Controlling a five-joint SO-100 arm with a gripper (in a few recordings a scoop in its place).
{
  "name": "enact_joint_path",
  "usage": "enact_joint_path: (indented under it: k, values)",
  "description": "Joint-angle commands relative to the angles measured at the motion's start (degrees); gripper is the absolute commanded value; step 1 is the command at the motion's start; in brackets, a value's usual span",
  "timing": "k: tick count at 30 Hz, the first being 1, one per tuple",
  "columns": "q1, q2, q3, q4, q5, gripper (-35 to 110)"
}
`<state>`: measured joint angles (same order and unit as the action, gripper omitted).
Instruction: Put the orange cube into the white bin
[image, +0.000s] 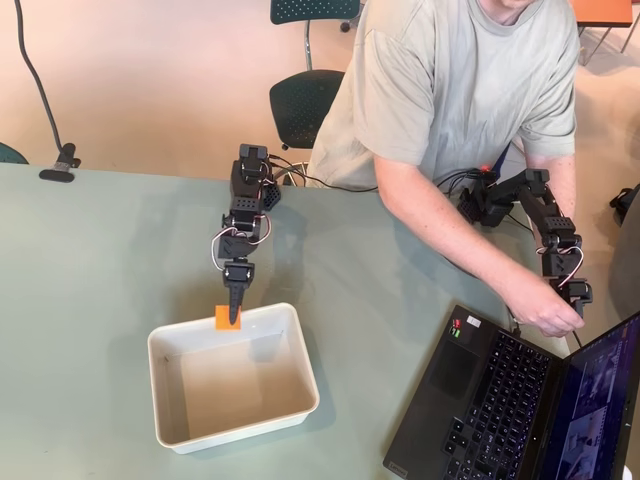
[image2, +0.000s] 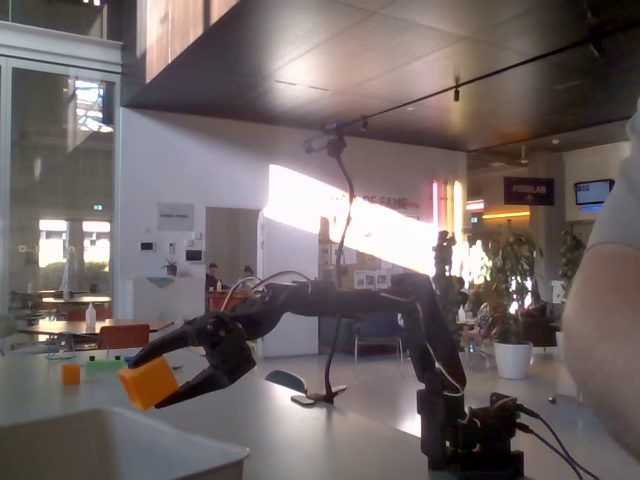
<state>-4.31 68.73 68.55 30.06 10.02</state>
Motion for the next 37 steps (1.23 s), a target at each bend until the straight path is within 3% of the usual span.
enact_joint_path:
  k: [1,8,15,19,25,28,33,37]
  values:
    - [-0.62,0.53,-1.67,0.0,0.18,21]
    - [-0.53,0.62,-1.58,0.0,0.26,40]
    - [-0.62,4.83,-1.41,0.53,0.44,41]
    - [-0.53,7.65,-2.11,6.15,0.97,41]
    - [-2.99,24.08,-4.04,9.67,1.14,20]
    - [-4.75,32.96,-3.08,16.35,1.05,8]
    - [-8.0,42.1,3.96,30.06,0.97,6]
    - [-8.35,52.12,16.88,31.82,2.81,6]
